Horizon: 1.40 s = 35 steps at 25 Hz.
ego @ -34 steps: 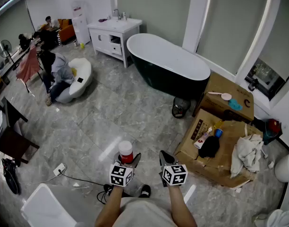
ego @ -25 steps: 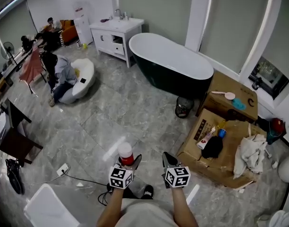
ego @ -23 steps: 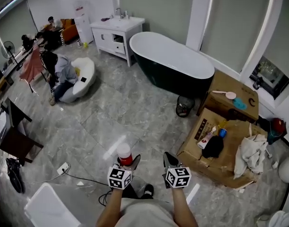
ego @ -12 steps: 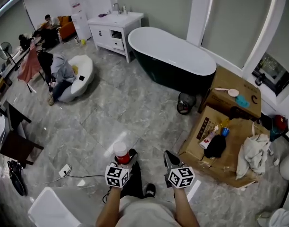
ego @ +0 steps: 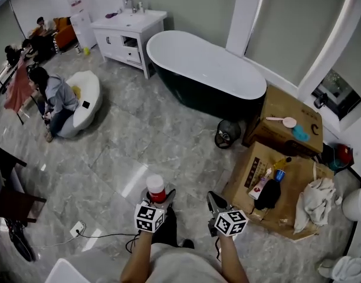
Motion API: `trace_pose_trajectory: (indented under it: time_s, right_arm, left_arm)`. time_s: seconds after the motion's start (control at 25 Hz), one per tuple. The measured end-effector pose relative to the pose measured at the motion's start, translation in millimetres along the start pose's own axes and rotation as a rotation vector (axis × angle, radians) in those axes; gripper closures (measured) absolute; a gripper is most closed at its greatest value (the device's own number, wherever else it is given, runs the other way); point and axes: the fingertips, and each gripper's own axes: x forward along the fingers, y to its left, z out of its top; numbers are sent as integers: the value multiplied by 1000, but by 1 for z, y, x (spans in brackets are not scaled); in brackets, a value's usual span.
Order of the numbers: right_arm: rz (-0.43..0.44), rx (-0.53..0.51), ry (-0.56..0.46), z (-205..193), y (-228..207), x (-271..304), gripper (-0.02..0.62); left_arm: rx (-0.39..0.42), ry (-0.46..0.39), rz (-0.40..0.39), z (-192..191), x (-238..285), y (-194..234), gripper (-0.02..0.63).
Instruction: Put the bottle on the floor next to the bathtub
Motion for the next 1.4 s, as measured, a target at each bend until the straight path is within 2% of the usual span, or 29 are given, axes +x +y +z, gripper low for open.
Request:
trace_pose_trajectory:
  time_s: [0.24, 0.32, 0.48, 0.68, 1.0, 1.4]
  right_arm:
    - [-22, 3, 51, 37, -6, 74, 594]
    - [-31, -16, 73, 46, -8, 100, 594]
    - [-54, -20, 93, 68, -17, 144, 594]
    - [-78, 5, 60, 94, -25, 200, 594]
    - [-88, -44, 62, 128, -36, 255, 594]
    - [13, -88, 104, 171, -77, 333, 594]
  left_arm:
    - [132, 32, -82, 44, 68, 54, 276]
    - [147, 30, -97, 58, 90, 76, 276]
    - [130, 13, -139, 82, 127, 110, 276]
    - [132, 25, -156, 99, 158, 158, 276]
    - [101, 33, -156, 106, 200, 201, 276]
    - [71, 31, -93, 131, 252, 236, 276]
